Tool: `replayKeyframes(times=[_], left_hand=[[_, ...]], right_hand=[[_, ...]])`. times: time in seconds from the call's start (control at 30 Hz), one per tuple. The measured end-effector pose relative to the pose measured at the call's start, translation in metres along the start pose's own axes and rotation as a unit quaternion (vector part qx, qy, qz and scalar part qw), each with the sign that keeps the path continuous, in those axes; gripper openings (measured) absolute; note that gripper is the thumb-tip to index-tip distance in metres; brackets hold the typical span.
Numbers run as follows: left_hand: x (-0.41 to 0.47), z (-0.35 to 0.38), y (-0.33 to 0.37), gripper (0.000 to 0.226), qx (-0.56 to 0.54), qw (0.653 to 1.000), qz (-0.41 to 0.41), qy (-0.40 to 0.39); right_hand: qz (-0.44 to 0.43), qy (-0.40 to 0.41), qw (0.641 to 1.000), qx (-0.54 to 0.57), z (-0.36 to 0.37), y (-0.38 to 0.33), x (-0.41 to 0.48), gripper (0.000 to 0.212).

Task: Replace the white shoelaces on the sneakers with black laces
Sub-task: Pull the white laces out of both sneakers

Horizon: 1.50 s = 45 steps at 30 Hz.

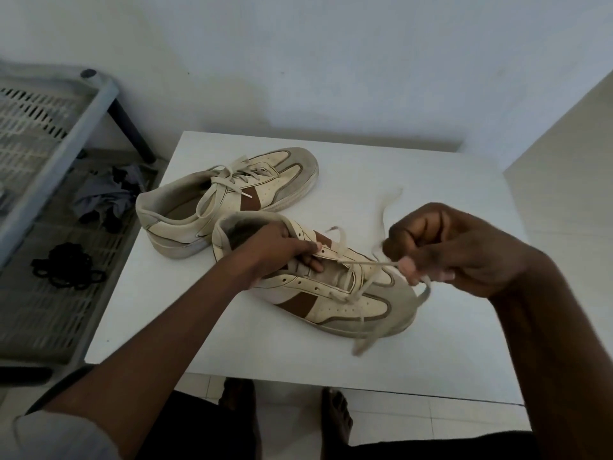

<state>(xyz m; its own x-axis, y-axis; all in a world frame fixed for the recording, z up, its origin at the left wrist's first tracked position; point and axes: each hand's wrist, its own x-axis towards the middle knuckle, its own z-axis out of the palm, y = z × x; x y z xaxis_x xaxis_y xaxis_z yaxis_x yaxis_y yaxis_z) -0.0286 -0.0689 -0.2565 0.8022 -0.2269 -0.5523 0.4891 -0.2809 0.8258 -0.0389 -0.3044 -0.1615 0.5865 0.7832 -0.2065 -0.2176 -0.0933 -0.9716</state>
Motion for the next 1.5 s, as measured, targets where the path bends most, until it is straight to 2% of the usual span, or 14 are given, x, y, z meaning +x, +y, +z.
replayKeyframes(times=[0.1, 0.2, 0.37, 0.5, 0.73, 0.8, 0.87, 0.93, 1.03, 1.13, 1.23, 1.33, 1.43, 1.5], left_hand=[[-0.001, 0.000, 0.002, 0.020, 0.006, 1.000, -0.001, -0.006], [-0.002, 0.000, 0.003, 0.021, 0.010, 1.000, -0.008, -0.011], [-0.003, 0.000, 0.004, 0.021, -0.004, 1.000, -0.009, -0.008], [-0.004, 0.000, 0.004, 0.021, -0.023, 1.000, -0.009, -0.016], [-0.005, 0.001, 0.005, 0.021, -0.024, 1.000, -0.006, -0.012], [-0.005, 0.001, 0.004, 0.021, -0.030, 0.999, -0.007, -0.014], [-0.003, 0.000, 0.004, 0.020, -0.030, 0.999, -0.008, -0.013], [-0.004, -0.001, 0.004, 0.017, -0.028, 0.999, -0.008, -0.020], [-0.002, -0.001, 0.003, 0.014, -0.012, 0.999, -0.004, -0.031], [-0.003, -0.001, 0.002, 0.016, 0.001, 1.000, 0.000, -0.028], [-0.003, -0.003, 0.003, 0.015, 0.015, 1.000, 0.001, -0.021], [-0.003, -0.005, 0.004, 0.026, 0.017, 0.998, 0.010, -0.059], [-0.004, -0.005, 0.003, 0.036, 0.014, 0.996, 0.029, -0.085], [-0.004, -0.004, 0.002, 0.033, -0.006, 0.997, 0.029, -0.072]], right_hand=[[0.099, 0.100, 0.988, -0.068, -0.010, 0.018, 0.004, 0.029], [0.243, 0.228, 0.878, -0.343, -0.009, 0.041, 0.023, 0.038], [0.193, 0.219, 0.855, -0.429, 0.024, 0.045, 0.049, 0.048], [0.190, 0.199, 0.804, -0.527, 0.035, 0.053, 0.055, 0.029], [0.179, 0.151, 0.805, -0.545, 0.031, 0.057, 0.052, 0.006], [0.132, 0.144, 0.885, -0.422, 0.019, 0.049, 0.045, 0.015], [0.054, 0.116, 0.971, -0.204, 0.002, 0.032, 0.025, 0.021], [-0.048, 0.064, 0.997, -0.015, -0.012, 0.021, 0.005, 0.015], [-0.077, 0.060, 0.991, 0.088, -0.018, 0.029, 0.002, 0.016], [0.061, 0.187, 0.977, -0.084, -0.020, 0.048, 0.016, 0.023], [0.220, 0.211, 0.899, -0.314, -0.024, 0.045, 0.018, 0.010], [0.180, 0.219, 0.875, -0.392, -0.014, 0.034, 0.020, 0.037], [0.100, 0.193, 0.895, -0.390, 0.008, 0.032, 0.034, 0.041], [0.081, 0.197, 0.880, -0.425, 0.020, 0.047, 0.046, 0.041]])
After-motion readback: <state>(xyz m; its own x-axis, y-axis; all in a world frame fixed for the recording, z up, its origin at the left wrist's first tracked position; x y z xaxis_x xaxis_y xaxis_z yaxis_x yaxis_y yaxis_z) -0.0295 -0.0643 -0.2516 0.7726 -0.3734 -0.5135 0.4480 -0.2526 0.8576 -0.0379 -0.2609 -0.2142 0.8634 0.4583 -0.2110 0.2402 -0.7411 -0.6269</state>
